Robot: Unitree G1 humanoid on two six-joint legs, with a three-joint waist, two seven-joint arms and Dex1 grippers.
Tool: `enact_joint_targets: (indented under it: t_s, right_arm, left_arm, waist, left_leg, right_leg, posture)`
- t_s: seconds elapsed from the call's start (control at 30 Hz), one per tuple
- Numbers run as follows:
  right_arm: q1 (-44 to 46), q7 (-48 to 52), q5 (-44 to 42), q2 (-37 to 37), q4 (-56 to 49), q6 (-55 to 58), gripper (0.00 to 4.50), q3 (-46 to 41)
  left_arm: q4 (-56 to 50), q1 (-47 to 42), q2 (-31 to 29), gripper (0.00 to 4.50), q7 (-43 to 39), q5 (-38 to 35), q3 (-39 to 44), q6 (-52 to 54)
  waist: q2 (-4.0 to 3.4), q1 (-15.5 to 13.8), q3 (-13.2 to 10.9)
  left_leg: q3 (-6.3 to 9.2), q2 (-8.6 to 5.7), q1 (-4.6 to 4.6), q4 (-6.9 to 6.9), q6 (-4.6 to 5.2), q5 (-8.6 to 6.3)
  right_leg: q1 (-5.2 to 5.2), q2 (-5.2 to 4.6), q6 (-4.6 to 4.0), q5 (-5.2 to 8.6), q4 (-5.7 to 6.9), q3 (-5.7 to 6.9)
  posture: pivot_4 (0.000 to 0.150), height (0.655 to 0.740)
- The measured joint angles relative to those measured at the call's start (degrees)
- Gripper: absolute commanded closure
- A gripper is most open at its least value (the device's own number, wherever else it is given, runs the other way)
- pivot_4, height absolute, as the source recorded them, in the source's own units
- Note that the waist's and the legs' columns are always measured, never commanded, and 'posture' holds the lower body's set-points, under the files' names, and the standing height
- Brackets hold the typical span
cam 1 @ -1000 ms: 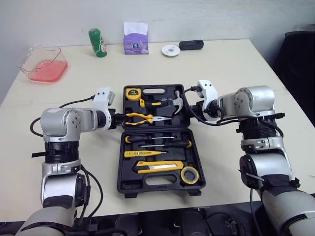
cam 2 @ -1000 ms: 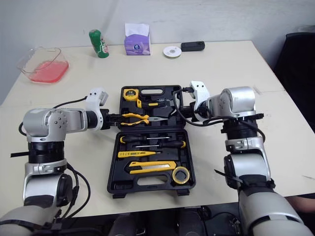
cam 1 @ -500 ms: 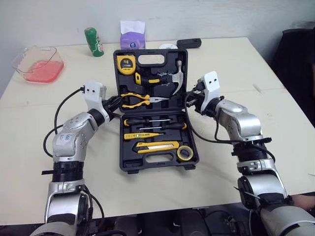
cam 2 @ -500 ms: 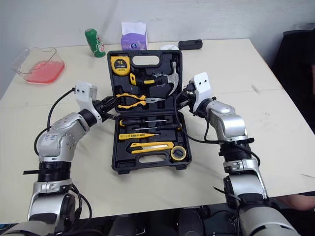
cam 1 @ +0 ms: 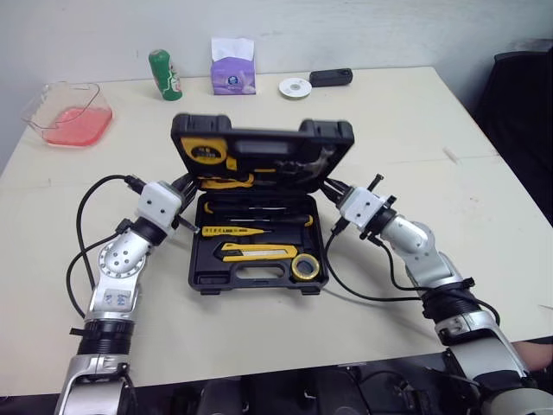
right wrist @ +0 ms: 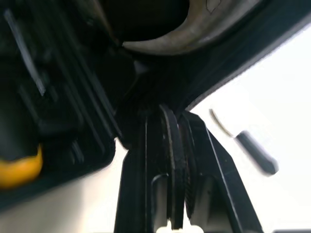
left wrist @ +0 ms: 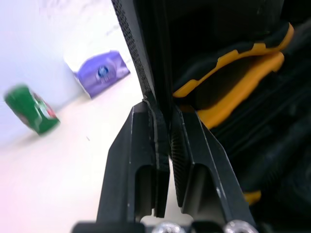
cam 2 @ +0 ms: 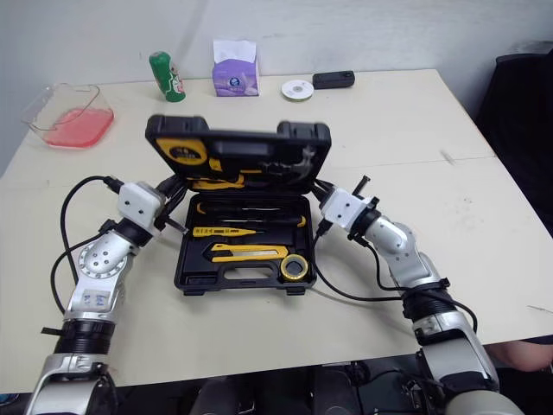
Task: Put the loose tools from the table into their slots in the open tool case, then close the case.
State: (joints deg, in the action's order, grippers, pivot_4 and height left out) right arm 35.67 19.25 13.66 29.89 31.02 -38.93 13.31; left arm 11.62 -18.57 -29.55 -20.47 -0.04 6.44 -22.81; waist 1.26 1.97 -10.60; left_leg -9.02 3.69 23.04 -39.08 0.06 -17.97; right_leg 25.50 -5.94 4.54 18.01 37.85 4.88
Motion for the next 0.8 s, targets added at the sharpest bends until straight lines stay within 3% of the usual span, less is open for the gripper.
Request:
enact_joint_targets:
  t_s: [0.1,0.2,0.3,0.43,0.5,0.67,0.8]
  right_arm:
    - [-0.05,-3.56,3.77,1.47,2.01,-4.92,4.5,1.1]
    - [-0.56,-4.94,6.03,3.49,2.68,-7.57,4.5,1.98]
    - [-2.31,-4.35,5.54,5.41,3.69,-8.36,3.31,1.57]
    - [-5.72,3.24,-0.78,6.24,5.76,-4.68,1.21,0.36]
    - [-6.08,6.11,-3.54,7.69,4.31,-3.4,0.13,-0.83]
    - [-10.87,12.44,-9.56,12.05,0.43,1.63,0.03,-5.36]
    - [-14.29,18.03,-14.42,13.12,-3.76,4.05,0.03,-7.34]
  left_arm:
    - [-0.18,3.21,-0.93,4.5,-1.47,-0.06,-0.47,-1.5]
    - [-1.97,5.84,-3.42,3.17,-5.84,-2.89,-0.49,-1.0]
    - [-1.58,8.39,-4.74,1.73,-7.42,-4.83,1.92,0.42]
    - [-3.93,12.99,-7.04,0.0,-10.75,-8.46,4.63,3.34]
    - [-7.03,16.1,-7.61,0.0,-11.64,-10.85,6.58,6.66]
    - [-8.88,22.59,-9.86,0.0,-13.56,-13.41,12.18,10.1]
    - [-8.86,22.86,-9.9,0.0,-14.07,-14.47,15.05,11.8]
  waist:
    - [0.02,-0.03,0.01]
    - [0.03,-0.27,0.03]
    - [0.03,-0.58,0.02]
    - [0.02,-0.26,0.02]
    - [-0.01,0.07,0.01]
    - [-0.01,-0.16,0.01]
    - [-0.01,-0.46,0.01]
  left_leg:
    - [0.0,0.01,-0.01,-0.03,0.0,0.0]
    - [0.01,0.0,-0.28,-0.02,0.02,-0.01]
    - [0.2,-0.03,-0.9,0.03,0.12,-0.08]
    - [0.29,-0.09,-0.91,0.01,0.24,-0.15]
    - [0.29,-0.03,-0.93,0.04,0.23,-0.16]
    - [0.34,-0.03,-0.94,0.02,0.21,-0.16]
    - [0.43,-0.09,-0.96,0.0,0.21,-0.17]
  right_leg:
    - [-0.04,-0.01,0.0,0.0,0.02,0.01]
    - [-0.3,-0.05,0.0,0.0,-0.07,0.03]
    - [-1.18,-0.16,-0.01,0.02,-0.46,0.27]
    - [-1.32,-0.53,0.0,0.01,-0.47,0.44]
    - [-1.31,-0.55,0.0,0.01,-0.4,0.44]
    - [-1.31,-0.54,-0.04,0.03,-0.51,0.51]
    - [-1.38,-0.59,-0.03,0.03,-0.5,0.58]
  posture:
    - [0.15,0.74]
    - [0.15,0.74]
    - [0.15,0.74]
    - [0.15,0.74]
    - [0.15,0.74]
    - [0.15,0.74]
    - [0.15,0.74]
